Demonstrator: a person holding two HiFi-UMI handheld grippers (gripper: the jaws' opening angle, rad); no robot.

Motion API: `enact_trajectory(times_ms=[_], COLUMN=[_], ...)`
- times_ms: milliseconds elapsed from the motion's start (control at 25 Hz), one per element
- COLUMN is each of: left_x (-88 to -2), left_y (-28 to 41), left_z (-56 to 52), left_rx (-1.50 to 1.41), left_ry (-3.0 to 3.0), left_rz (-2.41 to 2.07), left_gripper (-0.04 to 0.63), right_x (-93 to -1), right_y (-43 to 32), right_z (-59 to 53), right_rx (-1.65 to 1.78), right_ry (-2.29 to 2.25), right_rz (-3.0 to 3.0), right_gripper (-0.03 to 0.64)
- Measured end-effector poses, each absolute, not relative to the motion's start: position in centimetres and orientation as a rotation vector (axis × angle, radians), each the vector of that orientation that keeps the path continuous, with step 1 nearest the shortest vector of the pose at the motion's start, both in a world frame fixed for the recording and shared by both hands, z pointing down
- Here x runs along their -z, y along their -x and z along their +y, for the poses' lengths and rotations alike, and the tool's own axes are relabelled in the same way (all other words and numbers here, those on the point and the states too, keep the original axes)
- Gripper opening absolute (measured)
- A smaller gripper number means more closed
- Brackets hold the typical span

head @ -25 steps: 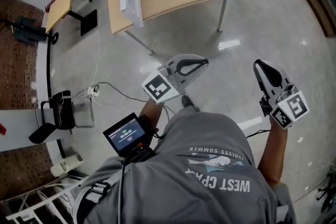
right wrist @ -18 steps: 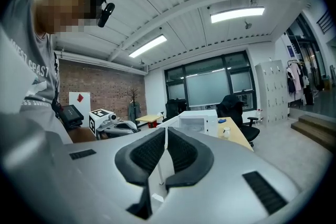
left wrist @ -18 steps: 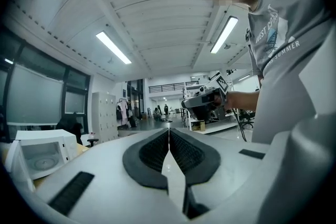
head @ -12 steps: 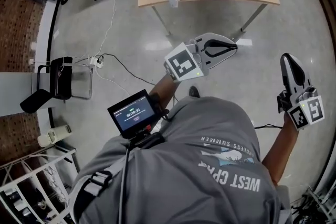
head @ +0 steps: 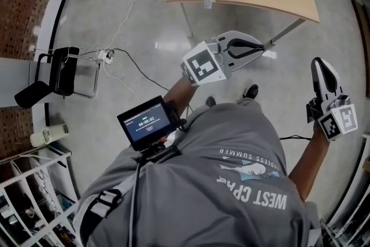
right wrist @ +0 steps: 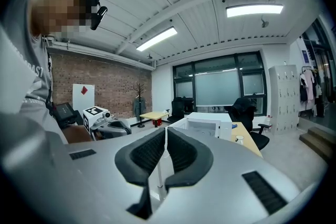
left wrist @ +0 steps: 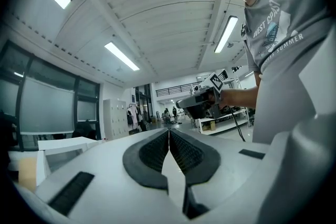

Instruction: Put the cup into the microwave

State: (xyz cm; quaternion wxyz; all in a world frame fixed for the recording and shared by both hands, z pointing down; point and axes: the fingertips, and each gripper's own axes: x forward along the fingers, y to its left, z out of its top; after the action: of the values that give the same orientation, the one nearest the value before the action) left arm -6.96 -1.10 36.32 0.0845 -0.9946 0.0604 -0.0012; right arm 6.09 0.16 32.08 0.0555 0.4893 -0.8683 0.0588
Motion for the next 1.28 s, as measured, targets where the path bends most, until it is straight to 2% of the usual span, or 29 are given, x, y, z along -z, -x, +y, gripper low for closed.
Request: enact_trajectory(times_ms=[400,640,1280], left_x=[-36.9,-37.5,-42.2], left_y=[9.3,8.9,0.6], left_z=[-2.8,-8.5,-26.0], left_rx=[-0.002,0.023,0.211], left_ry=[2.947,3.014,3.137], left_rz=[0.298,0.368,0.643], left_gripper=[0.023,0.023,0.023], right_x=[-33.1,-34.4,-42.7], right_y=[-4.4,-6.1,-19.8], right_z=[-3.2,-10.2,-36.7], right_rx=[-0.166,-0.221,-0.366], right_ry=[-1.394,-1.371,-1.343], right_rz=[-2.671,-2.656,-2.577], right_gripper=[0.021,0.021,0.021])
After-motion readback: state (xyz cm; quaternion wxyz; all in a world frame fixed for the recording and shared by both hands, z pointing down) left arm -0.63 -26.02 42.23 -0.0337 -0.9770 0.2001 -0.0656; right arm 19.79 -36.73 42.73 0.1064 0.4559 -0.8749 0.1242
